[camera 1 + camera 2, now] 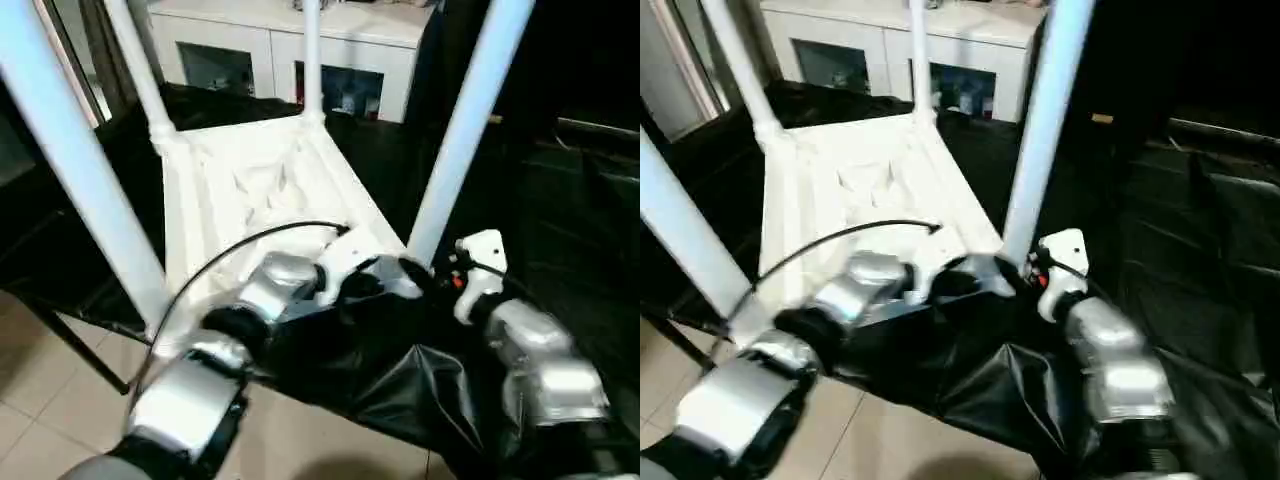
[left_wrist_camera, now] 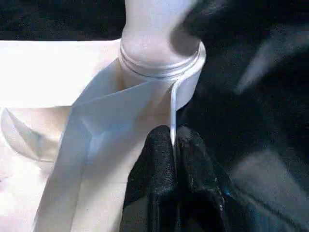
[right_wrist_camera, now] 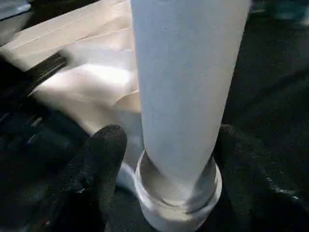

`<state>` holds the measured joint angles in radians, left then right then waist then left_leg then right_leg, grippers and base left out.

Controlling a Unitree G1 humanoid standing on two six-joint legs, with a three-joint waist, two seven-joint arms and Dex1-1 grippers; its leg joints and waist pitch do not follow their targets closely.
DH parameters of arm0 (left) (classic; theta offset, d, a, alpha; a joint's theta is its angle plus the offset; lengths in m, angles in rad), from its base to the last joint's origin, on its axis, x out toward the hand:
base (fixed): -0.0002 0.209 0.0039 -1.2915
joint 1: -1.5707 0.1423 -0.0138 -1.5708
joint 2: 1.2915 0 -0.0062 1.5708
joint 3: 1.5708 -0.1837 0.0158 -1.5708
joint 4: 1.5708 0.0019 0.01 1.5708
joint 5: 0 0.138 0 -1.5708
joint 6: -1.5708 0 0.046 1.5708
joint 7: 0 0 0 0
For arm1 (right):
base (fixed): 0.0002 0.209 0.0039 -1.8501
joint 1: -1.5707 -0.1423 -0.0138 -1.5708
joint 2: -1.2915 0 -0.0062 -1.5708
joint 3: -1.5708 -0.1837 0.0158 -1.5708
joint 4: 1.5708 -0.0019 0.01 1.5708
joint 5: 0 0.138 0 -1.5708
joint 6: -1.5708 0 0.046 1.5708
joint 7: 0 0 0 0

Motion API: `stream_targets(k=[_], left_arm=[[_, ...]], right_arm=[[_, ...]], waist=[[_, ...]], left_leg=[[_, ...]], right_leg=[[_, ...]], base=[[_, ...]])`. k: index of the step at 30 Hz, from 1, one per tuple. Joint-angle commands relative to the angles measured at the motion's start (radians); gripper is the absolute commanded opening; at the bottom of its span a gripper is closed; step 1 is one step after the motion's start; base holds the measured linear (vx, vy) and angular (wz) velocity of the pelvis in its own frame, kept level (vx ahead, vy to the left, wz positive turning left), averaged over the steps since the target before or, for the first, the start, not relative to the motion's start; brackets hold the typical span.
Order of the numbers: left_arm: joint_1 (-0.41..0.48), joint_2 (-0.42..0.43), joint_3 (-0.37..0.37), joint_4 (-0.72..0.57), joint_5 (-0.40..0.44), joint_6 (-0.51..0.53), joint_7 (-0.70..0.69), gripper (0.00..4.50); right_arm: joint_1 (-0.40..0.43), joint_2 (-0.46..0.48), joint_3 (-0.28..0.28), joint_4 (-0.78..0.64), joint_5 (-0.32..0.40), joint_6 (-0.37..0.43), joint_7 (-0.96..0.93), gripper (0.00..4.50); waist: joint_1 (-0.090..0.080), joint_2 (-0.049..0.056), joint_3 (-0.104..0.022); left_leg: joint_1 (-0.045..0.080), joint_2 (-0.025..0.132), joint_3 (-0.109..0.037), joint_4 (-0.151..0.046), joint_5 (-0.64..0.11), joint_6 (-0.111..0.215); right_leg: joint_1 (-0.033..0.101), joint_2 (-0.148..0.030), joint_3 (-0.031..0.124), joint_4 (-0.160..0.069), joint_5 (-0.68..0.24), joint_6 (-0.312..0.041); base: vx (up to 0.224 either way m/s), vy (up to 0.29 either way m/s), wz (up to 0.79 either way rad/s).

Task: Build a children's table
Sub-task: Rotate leg to tighten

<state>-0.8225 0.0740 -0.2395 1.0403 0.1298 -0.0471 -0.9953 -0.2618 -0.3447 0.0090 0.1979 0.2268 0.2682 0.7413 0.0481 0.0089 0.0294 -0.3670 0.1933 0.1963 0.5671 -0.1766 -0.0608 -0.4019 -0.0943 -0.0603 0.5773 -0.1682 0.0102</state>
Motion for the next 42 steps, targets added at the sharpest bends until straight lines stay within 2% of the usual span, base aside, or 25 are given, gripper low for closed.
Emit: stream_targets(k=[1,2,3,4,7,9,11,15,16,19,23,27,28,31,33,34,35,36,37,38,42], left_arm=[[0.033,-0.017,0.002,-0.044,-0.068,-0.033,-0.097,0.00],[0.038,-0.012,0.001,-0.054,-0.074,-0.030,-0.118,0.00],[0.060,0.012,-0.008,-0.098,-0.092,-0.010,-0.196,0.00],[0.070,0.024,-0.013,-0.119,-0.100,0.000,-0.231,0.00],[0.113,0.080,-0.033,-0.204,-0.116,0.042,-0.353,0.00],[0.128,0.096,-0.037,-0.232,-0.123,0.063,-0.388,0.00],[0.143,0.112,-0.037,-0.256,-0.127,0.074,-0.411,0.00],[0.158,0.125,-0.036,-0.284,-0.130,0.090,-0.423,0.00],[0.167,0.130,-0.037,-0.310,-0.131,0.108,-0.424,0.00],[0.175,0.133,-0.036,-0.330,-0.129,0.123,-0.419,0.00],[0.167,0.119,-0.027,-0.304,-0.110,0.113,-0.356,0.00],[0.101,0.065,0.000,-0.184,-0.046,0.080,-0.105,0.00],[0.096,0.061,0.002,-0.177,-0.043,0.081,-0.086,0.00],[0.028,0.011,0.022,-0.082,-0.014,0.096,0.116,0.00],[0.003,-0.008,0.028,-0.048,-0.008,0.104,0.187,0.00],[-0.010,-0.018,0.031,-0.030,-0.007,0.101,0.221,0.00],[-0.021,-0.028,0.033,-0.014,-0.008,0.093,0.237,0.00],[-0.037,-0.046,0.035,0.008,-0.011,0.077,0.252,0.00],[-0.037,-0.046,0.035,0.008,-0.011,0.077,0.252,0.00],[-0.048,-0.061,0.035,0.020,-0.014,0.048,0.238,0.00],[-0.051,-0.062,0.026,0.033,-0.010,0.003,0.217,0.00]], right_arm=[[0.005,-0.009,0.074,-0.065,0.046,0.012,0.118,3.13],[0.006,-0.018,0.076,-0.069,0.051,0.013,0.133,3.13],[0.009,-0.042,0.076,-0.080,0.070,0.029,0.184,3.13],[0.010,-0.052,0.076,-0.084,0.078,0.034,0.206,3.13],[0.010,-0.097,0.089,-0.096,0.104,0.060,0.295,3.13],[0.009,-0.106,0.094,-0.098,0.109,0.067,0.320,2.97],[0.010,-0.114,0.100,-0.101,0.117,0.075,0.346,2.81],[0.010,-0.121,0.106,-0.102,0.129,0.086,0.372,2.61],[0.010,-0.127,0.114,-0.101,0.131,0.089,0.385,2.37],[0.011,-0.132,0.124,-0.097,0.128,0.088,0.396,2.21],[0.016,-0.112,0.115,-0.081,0.110,0.067,0.357,2.10],[0.013,-0.032,0.086,-0.006,0.026,0.004,0.132,2.05],[0.014,-0.027,0.085,-0.002,0.020,-0.001,0.117,2.05],[0.024,0.056,0.052,0.007,-0.013,0.016,-0.069,1.98],[0.027,0.093,0.035,0.009,-0.029,0.024,-0.154,1.96],[0.028,0.115,0.024,0.013,-0.045,0.026,-0.206,1.95],[0.029,0.136,0.015,0.013,-0.052,0.028,-0.244,1.94],[0.032,0.171,0.005,0.009,-0.057,0.034,-0.296,1.93],[0.032,0.171,0.005,0.009,-0.057,0.034,-0.296,1.93],[0.037,0.195,0.010,-0.004,-0.064,0.036,-0.325,1.93],[0.039,0.200,0.027,-0.018,-0.073,0.030,-0.322,1.92]], waist=[[0.005,-0.025,-0.047],[0.005,-0.028,-0.046],[0.008,-0.026,-0.044],[0.009,-0.028,-0.044],[0.013,-0.024,-0.046],[0.020,-0.020,-0.046],[0.025,-0.022,-0.046],[0.029,-0.024,-0.046],[0.028,-0.028,-0.045],[0.027,-0.028,-0.047],[0.027,-0.029,-0.047],[0.017,-0.031,-0.044],[0.014,-0.032,-0.043],[0.006,-0.034,-0.042],[0.006,-0.036,-0.044],[0.006,-0.032,-0.044],[0.005,-0.034,-0.045],[0.005,-0.031,-0.046],[0.005,-0.031,-0.046],[0.005,-0.026,-0.047],[0.005,-0.028,-0.047]], left_leg=[[0.005,0.033,-0.014,-0.057,-0.238,0.103],[0.005,0.034,-0.013,-0.058,-0.239,0.103],[0.007,0.038,-0.015,-0.060,-0.240,0.099],[0.005,0.038,-0.015,-0.061,-0.239,0.099],[0.008,0.041,-0.014,-0.061,-0.237,0.100],[0.012,0.046,-0.011,-0.061,-0.230,0.095],[0.009,0.045,-0.010,-0.061,-0.225,0.090],[0.009,0.043,-0.011,-0.061,-0.232,0.077],[0.008,0.042,-0.010,-0.061,-0.229,0.077],[0.008,0.042,-0.011,-0.060,-0.214,0.077],[0.008,0.039,-0.010,-0.058,-0.211,0.079],[0.009,0.034,-0.012,-0.060,-0.244,0.047],[0.009,0.033,-0.012,-0.061,-0.252,0.043],[0.011,0.029,-0.013,-0.060,-0.274,0.041],[0.011,0.028,-0.016,-0.061,-0.274,0.036],[0.010,0.028,-0.016,-0.062,-0.272,0.038],[0.009,0.028,-0.016,-0.062,-0.267,0.041],[0.010,0.028,-0.016,-0.062,-0.261,0.041],[0.009,0.028,-0.016,-0.063,-0.259,0.042],[0.007,0.029,-0.018,-0.064,-0.256,0.044],[0.007,0.030,-0.015,-0.062,-0.251,0.059]], right_leg=[[0.046,-0.053,0.033,-0.081,-0.342,-0.185],[0.044,-0.052,0.033,-0.081,-0.341,-0.187],[0.044,-0.053,0.034,-0.079,-0.335,-0.195],[0.048,-0.054,0.034,-0.076,-0.332,-0.198],[0.043,-0.053,0.035,-0.073,-0.313,-0.210],[0.040,-0.052,0.037,-0.068,-0.279,-0.227],[0.041,-0.052,0.036,-0.065,-0.265,-0.231],[0.042,-0.055,0.037,-0.066,-0.294,-0.213],[0.042,-0.054,0.037,-0.067,-0.296,-0.210],[0.042,-0.055,0.038,-0.064,-0.284,-0.209],[0.041,-0.053,0.037,-0.067,-0.294,-0.201],[0.036,-0.052,0.035,-0.077,-0.375,-0.170],[0.034,-0.051,0.035,-0.080,-0.386,-0.166],[0.030,-0.051,0.035,-0.089,-0.441,-0.144],[0.033,-0.050,0.032,-0.091,-0.456,-0.127],[0.032,-0.051,0.033,-0.090,-0.451,-0.129],[0.033,-0.050,0.033,-0.090,-0.439,-0.127],[0.033,-0.049,0.034,-0.089,-0.415,-0.130],[0.032,-0.049,0.034,-0.089,-0.405,-0.133],[0.037,-0.049,0.034,-0.085,-0.380,-0.141],[0.039,-0.048,0.036,-0.080,-0.316,-0.162]], base=[[0.000,0.000,0.00],[0.000,0.000,0.00],[0.000,0.000,0.00],[0.000,0.000,0.00],[0.000,0.000,0.00],[0.000,0.000,0.00],[0.000,0.000,0.00],[0.000,0.000,0.00],[0.000,0.000,0.00],[0.000,0.000,0.00],[0.000,0.000,0.00],[0.000,0.000,0.00],[0.000,0.000,0.00],[0.000,0.000,0.00],[0.000,0.000,0.00],[0.000,0.000,0.00],[0.000,0.000,0.00],[0.000,0.000,0.00],[0.000,0.000,0.00],[0.000,0.000,0.00],[0.000,0.000,0.00]])
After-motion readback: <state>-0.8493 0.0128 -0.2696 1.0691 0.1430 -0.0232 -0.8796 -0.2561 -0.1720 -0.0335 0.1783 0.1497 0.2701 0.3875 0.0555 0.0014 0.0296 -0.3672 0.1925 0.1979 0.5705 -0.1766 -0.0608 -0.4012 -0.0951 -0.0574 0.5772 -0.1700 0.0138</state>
